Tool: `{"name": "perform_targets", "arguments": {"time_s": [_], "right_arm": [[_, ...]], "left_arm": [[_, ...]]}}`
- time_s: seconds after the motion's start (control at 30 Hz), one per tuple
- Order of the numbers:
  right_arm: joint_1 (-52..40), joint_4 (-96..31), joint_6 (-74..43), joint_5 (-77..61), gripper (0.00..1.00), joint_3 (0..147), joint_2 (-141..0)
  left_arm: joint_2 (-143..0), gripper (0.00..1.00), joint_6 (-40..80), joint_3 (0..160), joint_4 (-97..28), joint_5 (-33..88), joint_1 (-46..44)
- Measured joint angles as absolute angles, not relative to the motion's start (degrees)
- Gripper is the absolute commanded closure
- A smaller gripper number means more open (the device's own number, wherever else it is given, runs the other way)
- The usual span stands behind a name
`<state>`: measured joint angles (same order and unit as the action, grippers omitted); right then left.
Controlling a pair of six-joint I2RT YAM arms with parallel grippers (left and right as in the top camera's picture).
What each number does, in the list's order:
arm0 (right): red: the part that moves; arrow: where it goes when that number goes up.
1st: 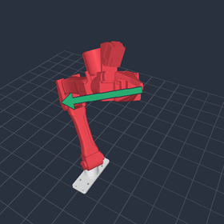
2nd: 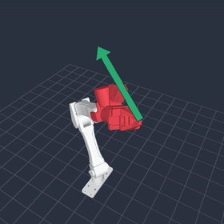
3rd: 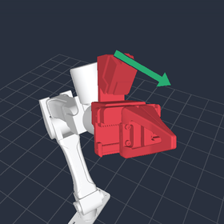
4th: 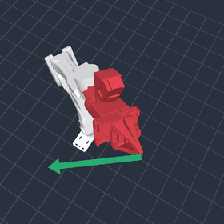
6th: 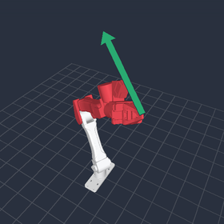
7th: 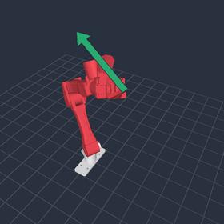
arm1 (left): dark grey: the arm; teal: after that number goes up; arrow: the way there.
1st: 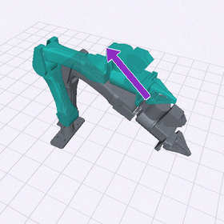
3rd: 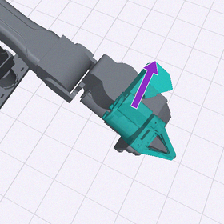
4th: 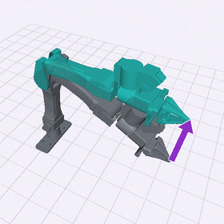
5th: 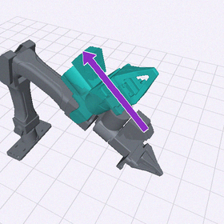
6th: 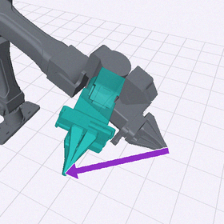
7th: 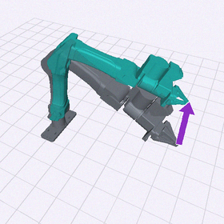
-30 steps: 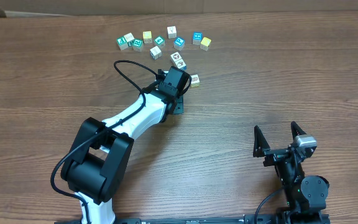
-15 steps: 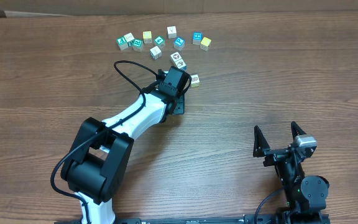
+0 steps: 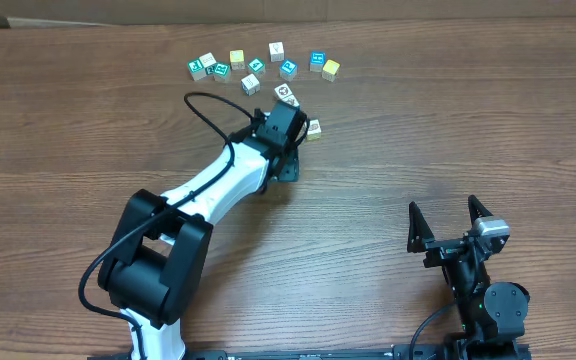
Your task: Form a horizontal line
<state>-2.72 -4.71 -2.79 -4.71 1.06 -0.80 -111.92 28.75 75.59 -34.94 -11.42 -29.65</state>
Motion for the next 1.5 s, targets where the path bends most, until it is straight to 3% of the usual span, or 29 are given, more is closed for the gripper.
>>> {"name": "perform_targets", "arguments": {"time_s": [0.5, 1.07, 1.2, 1.27, 1.5], "right_arm": [[-2.70, -4.71, -2.79, -4.71, 0.00, 1.06, -0.80], [-2.70, -4.73, -2.76, -4.69, 0.00, 1.06, -0.80], [-2.70, -4.71, -2.79, -4.69, 0.00, 1.06, -0.80], [-2.72, -4.67, -2.74, -4.71, 0.00, 1.06, -0.80], [-2.70, -4.69, -2.79, -4.69, 0.00, 1.06, -0.80]], "left_arm": [[-111.92, 0.27, 28.73, 94.13, -47.37, -12.95, -26.00], [-111.92, 0.24, 28.69, 97.19, -51.94, -13.15, -10.66], [-111.92, 0.15, 28.49, 97.19, -52.66, -13.15, -7.79], [-111.92, 0.00, 28.62, 97.19, -53.45, -13.15, -6.90], [-111.92, 0.00, 28.36, 97.19, -55.33, -13.15, -6.26]]}}
